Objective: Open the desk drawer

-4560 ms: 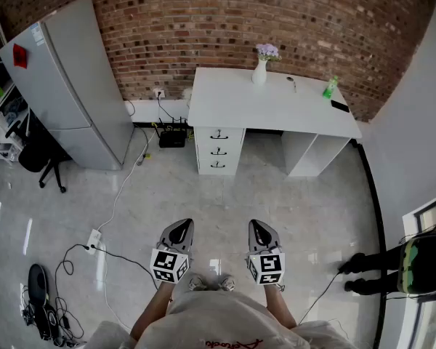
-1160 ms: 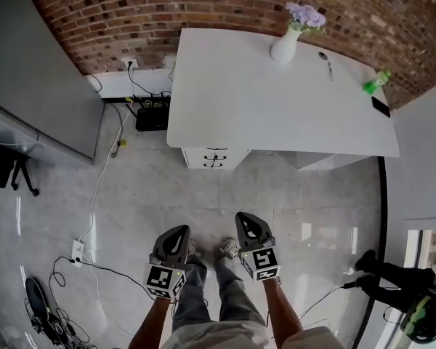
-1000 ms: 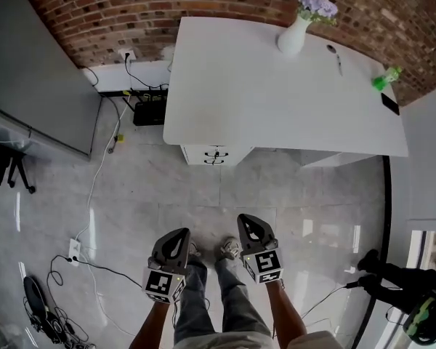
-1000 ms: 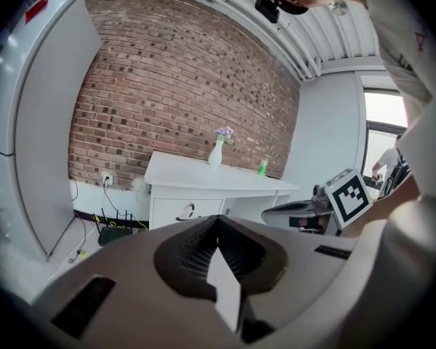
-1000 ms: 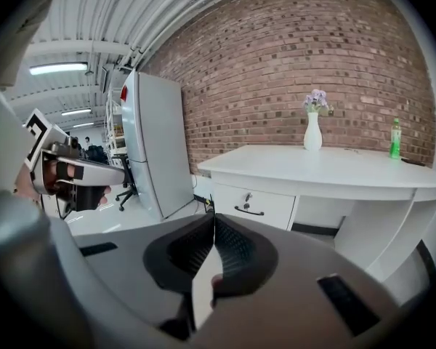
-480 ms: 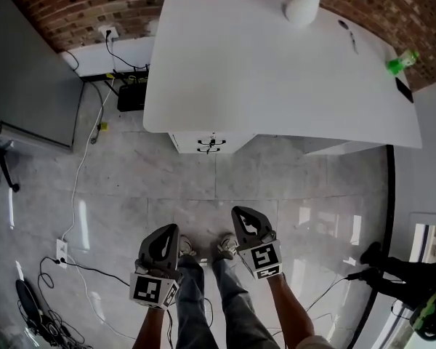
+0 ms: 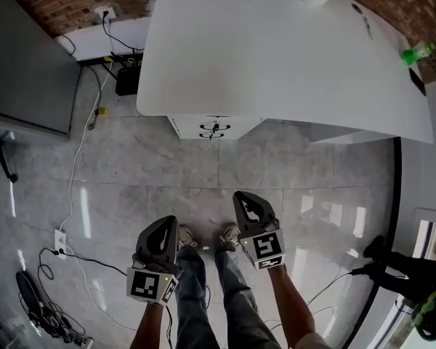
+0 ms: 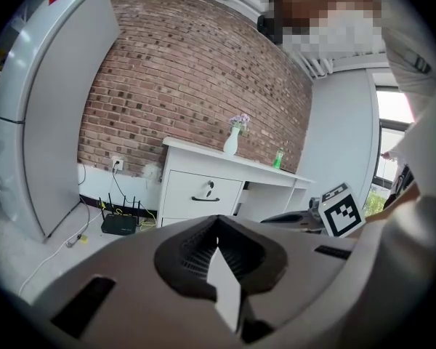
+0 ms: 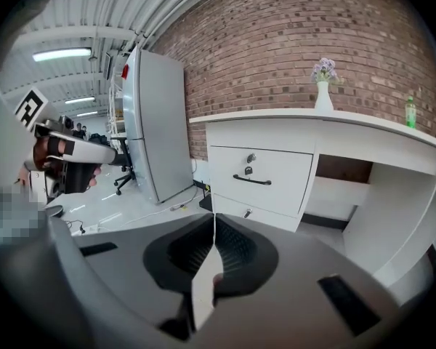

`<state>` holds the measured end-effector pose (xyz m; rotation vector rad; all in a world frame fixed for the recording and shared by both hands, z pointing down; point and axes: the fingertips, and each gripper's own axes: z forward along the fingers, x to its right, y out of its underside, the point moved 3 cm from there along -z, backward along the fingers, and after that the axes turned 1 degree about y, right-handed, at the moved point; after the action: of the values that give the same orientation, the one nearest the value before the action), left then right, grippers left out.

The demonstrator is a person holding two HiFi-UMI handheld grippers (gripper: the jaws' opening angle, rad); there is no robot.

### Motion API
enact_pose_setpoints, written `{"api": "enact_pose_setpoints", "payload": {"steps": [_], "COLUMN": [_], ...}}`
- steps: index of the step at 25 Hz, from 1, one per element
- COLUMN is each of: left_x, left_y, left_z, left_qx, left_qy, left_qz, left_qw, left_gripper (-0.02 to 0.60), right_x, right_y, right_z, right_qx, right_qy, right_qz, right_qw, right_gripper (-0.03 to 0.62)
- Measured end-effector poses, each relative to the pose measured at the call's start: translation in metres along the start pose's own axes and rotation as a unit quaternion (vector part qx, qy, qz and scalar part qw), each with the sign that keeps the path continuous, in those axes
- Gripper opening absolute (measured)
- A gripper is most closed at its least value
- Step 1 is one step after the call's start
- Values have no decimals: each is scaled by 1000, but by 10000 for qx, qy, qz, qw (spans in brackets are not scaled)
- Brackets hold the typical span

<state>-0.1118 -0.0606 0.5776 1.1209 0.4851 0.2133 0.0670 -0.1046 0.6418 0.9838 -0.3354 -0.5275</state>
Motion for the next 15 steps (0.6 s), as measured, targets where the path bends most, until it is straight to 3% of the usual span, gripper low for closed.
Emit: {"api": "enact_pose_setpoints", "payload": {"steps": [4, 5, 6, 7, 12, 15], "left_x": [0, 0, 0, 0, -5, -9], "left_y": [4, 4, 4, 3, 0, 0], "left_z": [1, 1, 2, 3, 10, 12], "left_qx": [-50, -58, -64, -66, -77, -93], "left_qy": [40, 49, 56, 61, 80, 72], "left_qz": [7, 3, -5, -15, -51, -75], "left_qw": [10000, 10000, 10000, 10000, 9999, 9999], "left_gripper": [12, 12, 12, 12, 12, 12], "right_x": [-1, -1, -1, 0, 7, 18], "right_y": [-3, -3, -4, -4, -8, -7], "right_z": [9, 11, 14, 17, 31, 38], "right_qx": [183, 180, 159, 134, 62, 225], "right_qy": [-178, -184, -186, -189, -137, -63], "right_qz": [215, 196, 163, 131, 141, 1014], "right_qw": [9994, 9995, 9996, 9996, 9998, 9946], "right_gripper": [23, 47, 133, 149, 155, 153]}}
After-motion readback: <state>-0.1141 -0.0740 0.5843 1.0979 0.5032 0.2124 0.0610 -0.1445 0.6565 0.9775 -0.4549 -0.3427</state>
